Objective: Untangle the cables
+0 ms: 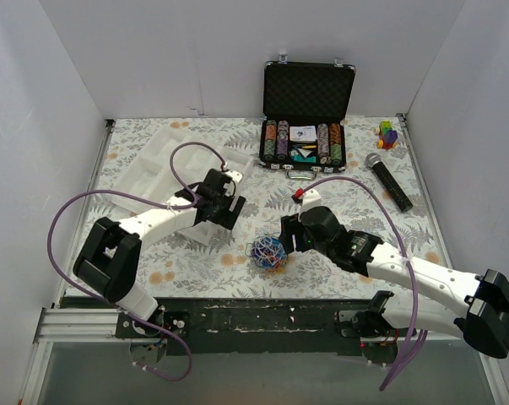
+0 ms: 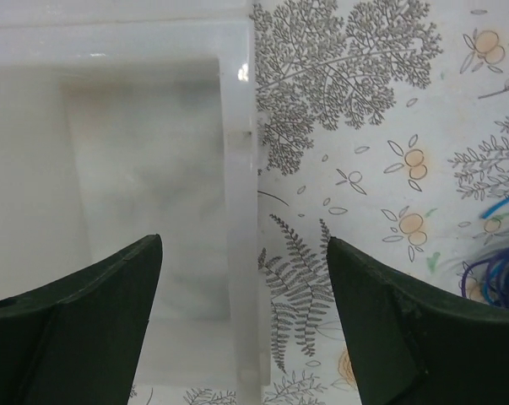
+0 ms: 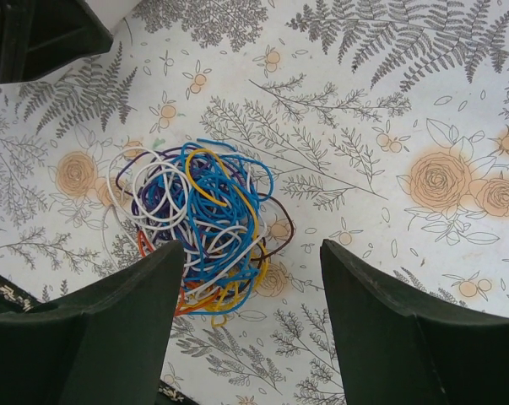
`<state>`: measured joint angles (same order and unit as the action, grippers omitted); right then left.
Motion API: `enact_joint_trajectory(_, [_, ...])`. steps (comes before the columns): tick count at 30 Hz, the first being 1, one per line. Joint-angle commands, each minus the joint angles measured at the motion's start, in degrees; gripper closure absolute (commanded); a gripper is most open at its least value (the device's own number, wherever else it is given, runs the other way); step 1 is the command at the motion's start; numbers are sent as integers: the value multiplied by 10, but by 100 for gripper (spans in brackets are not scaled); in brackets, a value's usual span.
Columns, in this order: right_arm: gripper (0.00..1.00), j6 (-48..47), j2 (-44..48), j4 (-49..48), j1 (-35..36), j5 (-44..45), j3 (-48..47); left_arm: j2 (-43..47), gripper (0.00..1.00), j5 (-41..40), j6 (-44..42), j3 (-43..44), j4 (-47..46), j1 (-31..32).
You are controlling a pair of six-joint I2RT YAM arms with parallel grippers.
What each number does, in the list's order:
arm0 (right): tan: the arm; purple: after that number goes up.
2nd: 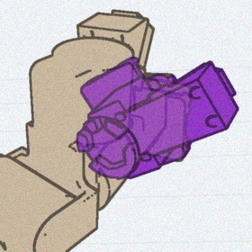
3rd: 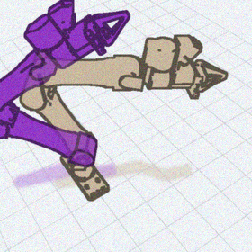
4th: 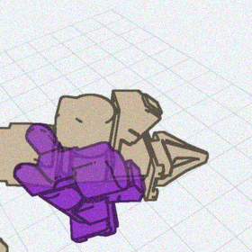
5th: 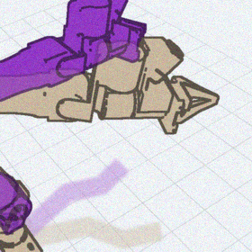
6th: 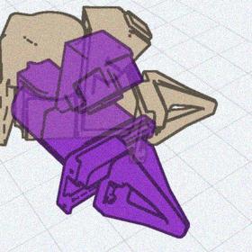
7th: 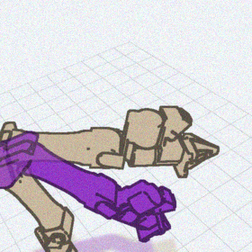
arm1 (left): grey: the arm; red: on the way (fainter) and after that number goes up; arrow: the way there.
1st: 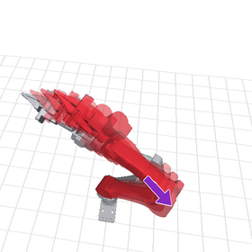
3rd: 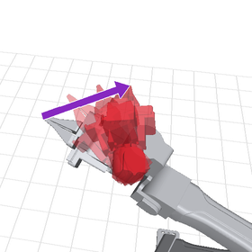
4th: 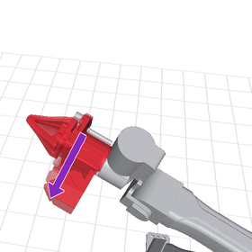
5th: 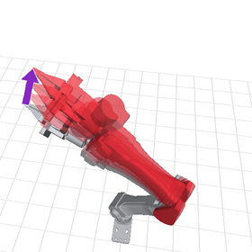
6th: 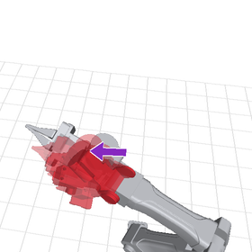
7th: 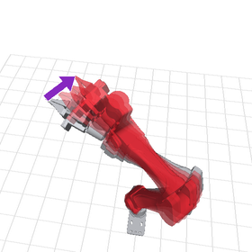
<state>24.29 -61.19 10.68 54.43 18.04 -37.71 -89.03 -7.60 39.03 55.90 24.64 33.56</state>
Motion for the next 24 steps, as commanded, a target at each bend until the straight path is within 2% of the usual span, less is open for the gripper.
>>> enact_joint_trajectory(1, [26, 8, 31, -11, -1, 2, -8, 2, 23, -60, -7, -10, -68, 4])
enact_joint_trajectory(4, [27, 8, 33, -14, -2, -1, -5, -4, 32, -65, -27, -29, -90, 5])
enact_joint_trajectory(8, [30, 14, 24, -9, -2, -2, -7, 22, 34, -63, -92, -82, -113, 30])
enact_joint_trajectory(10, [31, 15, 23, -11, -2, -3, -5, 55, 39, -61, -120, -126, -131, 52])
enact_joint_trajectory(13, [33, 16, 26, -20, -2, -6, 0, 111, 54, -61, -162, -175, -151, 79])
enact_joint_trajectory(17, [34, 15, 21, -23, -3, -9, -2, 136, 76, -84, -185, -201, -129, 87])
enact_joint_trajectory(21, [35, 14, 16, -24, -3, -13, -5, 180, 91, -87, -221, -244, -116, 86])
enact_joint_trajectory(24, [36, 14, 12, -24, -2, -13, -9, 226, 97, -69, -269, -269, -89, 87])
